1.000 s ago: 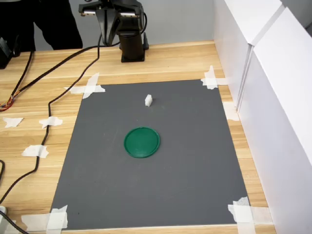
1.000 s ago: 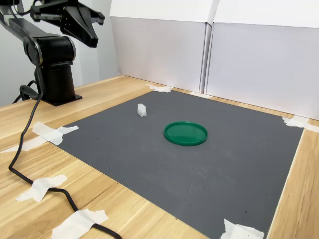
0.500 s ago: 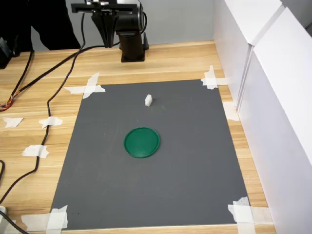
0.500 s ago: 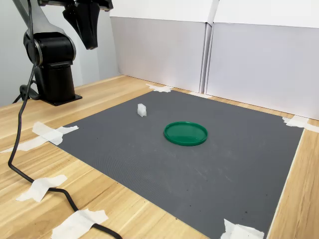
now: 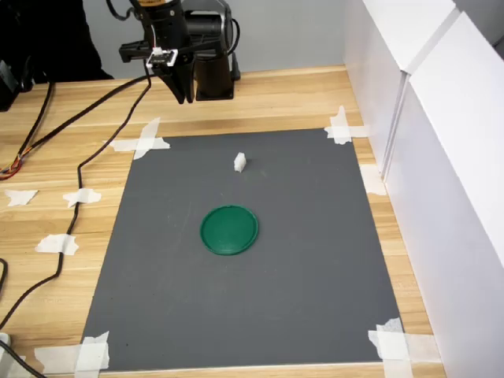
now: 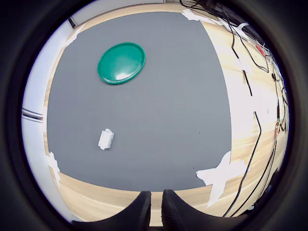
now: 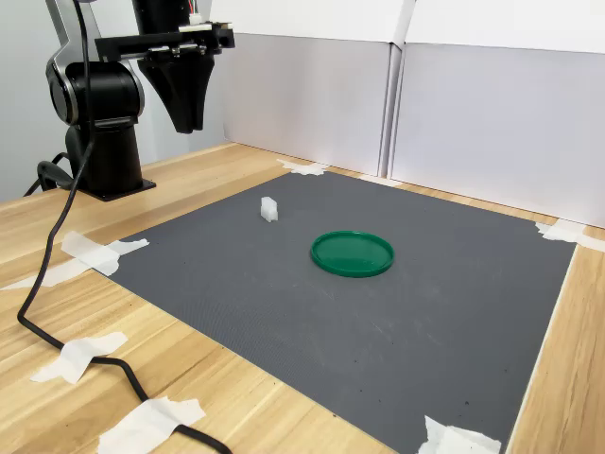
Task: Grasp a white terminal and put it on the green lid.
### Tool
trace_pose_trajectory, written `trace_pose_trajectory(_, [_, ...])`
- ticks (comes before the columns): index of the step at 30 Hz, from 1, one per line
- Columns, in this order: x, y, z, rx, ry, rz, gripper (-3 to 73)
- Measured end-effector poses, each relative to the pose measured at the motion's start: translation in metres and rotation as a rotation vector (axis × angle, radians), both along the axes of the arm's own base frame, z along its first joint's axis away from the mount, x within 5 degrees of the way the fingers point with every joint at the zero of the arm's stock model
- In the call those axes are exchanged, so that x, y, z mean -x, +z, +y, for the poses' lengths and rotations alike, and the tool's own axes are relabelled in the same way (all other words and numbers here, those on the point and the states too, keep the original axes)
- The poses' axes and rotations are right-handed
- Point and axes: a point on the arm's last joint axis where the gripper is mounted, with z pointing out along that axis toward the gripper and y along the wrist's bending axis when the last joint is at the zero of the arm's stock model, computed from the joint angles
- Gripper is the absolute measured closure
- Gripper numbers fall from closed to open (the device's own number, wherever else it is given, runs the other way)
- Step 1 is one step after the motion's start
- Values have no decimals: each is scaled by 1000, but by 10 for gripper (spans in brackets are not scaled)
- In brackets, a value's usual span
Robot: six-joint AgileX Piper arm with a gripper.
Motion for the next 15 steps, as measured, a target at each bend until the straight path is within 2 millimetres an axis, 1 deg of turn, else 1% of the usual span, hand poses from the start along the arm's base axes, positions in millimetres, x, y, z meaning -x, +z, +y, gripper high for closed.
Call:
trace_pose_trajectory(5, [-10,4,0,17,79,-38,607])
trace_pose_trajectory(9, [-12,4,1,14,122,-55,633])
trace_pose_trajectory(13, [-12,4,2,4,128,-55,613])
trace_pose_trajectory(15, [-12,3,3,-8,132,-52,576])
